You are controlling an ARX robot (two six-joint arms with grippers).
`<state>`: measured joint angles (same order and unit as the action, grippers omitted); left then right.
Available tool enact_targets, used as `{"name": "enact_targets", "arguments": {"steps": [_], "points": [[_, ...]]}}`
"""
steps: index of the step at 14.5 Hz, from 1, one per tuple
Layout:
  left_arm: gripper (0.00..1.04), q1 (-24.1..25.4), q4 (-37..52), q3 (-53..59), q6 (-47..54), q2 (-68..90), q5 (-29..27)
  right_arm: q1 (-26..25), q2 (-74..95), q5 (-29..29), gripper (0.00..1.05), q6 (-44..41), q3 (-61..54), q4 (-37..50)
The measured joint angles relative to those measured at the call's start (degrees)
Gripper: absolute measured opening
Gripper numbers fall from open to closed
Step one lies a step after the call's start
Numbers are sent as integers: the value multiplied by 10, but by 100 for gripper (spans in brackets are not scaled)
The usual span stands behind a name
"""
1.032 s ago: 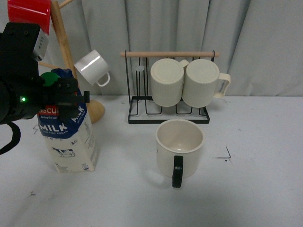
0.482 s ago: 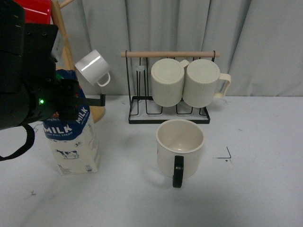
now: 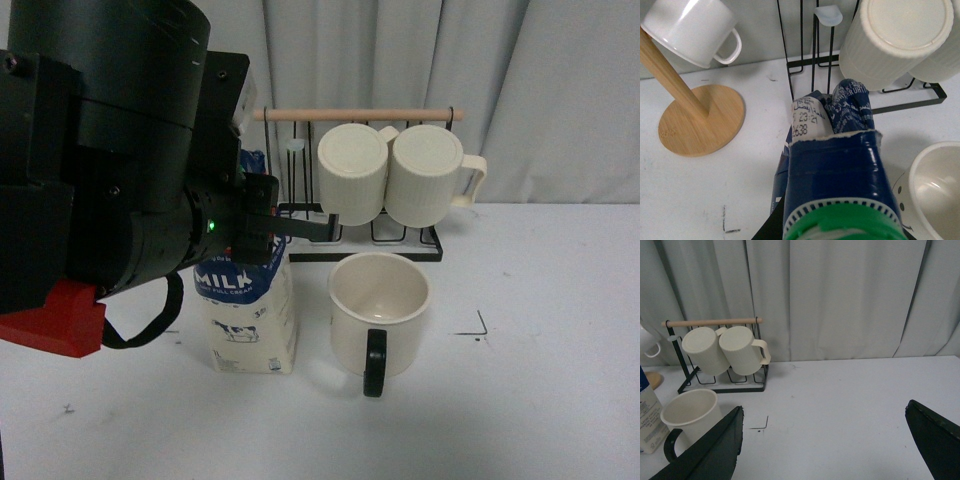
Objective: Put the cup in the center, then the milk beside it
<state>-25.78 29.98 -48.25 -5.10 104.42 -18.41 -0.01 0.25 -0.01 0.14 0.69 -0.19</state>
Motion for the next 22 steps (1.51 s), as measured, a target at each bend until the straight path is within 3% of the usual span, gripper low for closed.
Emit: {"name": "enact_targets", "arguments": {"steps": [7,8,9,12,14,16,17,18,20,21,22], "points": [[18,-23,-5,-1,1,5,-15,0,0,0,98,0,0,0],[23,-25,-16,-3,-12,3,-11,0,0,0,98,0,0,0],[36,-29,-27,-4,-34,-4,5,0,0,0,98,0,0,0],[45,-31,-32,-4,-48,-8,10,0,0,0,98,0,0,0],[65,-31,-41,5,-87,-37,28,0,0,0,98,0,0,0],[94,-15,-16,39,-132,-121,60,0,0,0,98,0,0,0],[97,11,9,82,-144,-200,81,0,0,0,98,0,0,0],[98,69,-5,178,-144,-356,119,0,0,0,98,0,0,0],[98,113,-59,249,-146,-476,151,0,0,0,98,0,0,0],[95,109,-24,269,-136,-496,133,0,0,0,98,0,0,0],[84,106,42,287,-88,-501,79,0,0,0,98,0,0,0]]}}
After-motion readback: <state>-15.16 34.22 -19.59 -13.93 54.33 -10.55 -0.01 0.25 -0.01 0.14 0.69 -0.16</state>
